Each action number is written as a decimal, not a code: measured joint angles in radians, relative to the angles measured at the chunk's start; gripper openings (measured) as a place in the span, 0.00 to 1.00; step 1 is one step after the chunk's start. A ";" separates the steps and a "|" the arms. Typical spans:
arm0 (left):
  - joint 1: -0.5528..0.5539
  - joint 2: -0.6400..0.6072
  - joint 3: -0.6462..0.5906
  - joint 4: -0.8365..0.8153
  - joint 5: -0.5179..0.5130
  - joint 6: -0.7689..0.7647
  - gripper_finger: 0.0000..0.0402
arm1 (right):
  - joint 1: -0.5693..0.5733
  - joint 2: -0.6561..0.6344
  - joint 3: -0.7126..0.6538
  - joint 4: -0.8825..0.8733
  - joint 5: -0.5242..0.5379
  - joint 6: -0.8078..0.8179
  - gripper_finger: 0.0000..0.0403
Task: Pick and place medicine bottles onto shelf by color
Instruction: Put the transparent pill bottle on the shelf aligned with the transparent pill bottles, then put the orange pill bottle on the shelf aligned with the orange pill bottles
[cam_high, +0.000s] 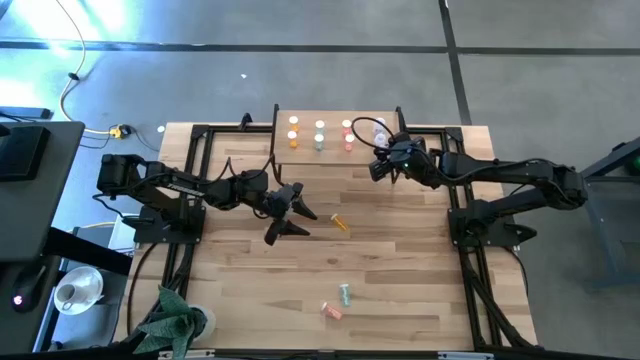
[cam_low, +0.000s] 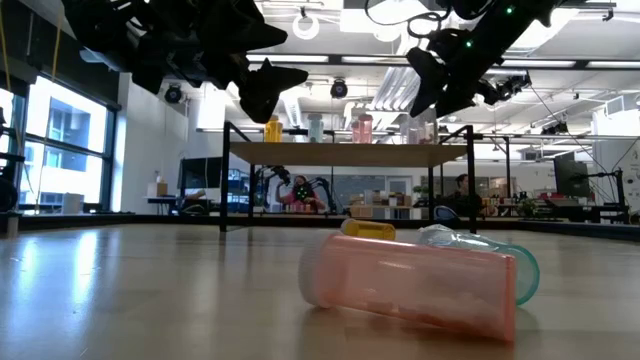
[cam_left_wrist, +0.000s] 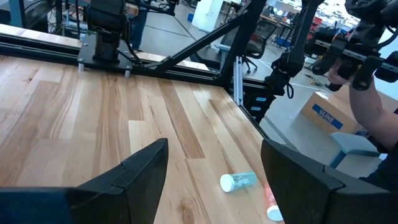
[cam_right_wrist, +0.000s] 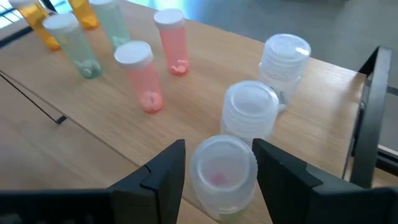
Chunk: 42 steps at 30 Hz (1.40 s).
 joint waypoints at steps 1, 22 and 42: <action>0.000 0.000 0.000 0.000 0.000 0.000 0.61 | 0.000 0.000 0.000 0.008 -0.004 0.000 0.44; 0.000 0.000 0.000 -0.001 0.000 0.000 0.61 | 0.006 -0.005 0.084 0.028 -0.003 -0.071 0.44; 0.000 0.000 0.000 -0.019 -0.001 -0.087 0.61 | 0.298 0.034 0.183 -0.241 -0.180 0.136 0.44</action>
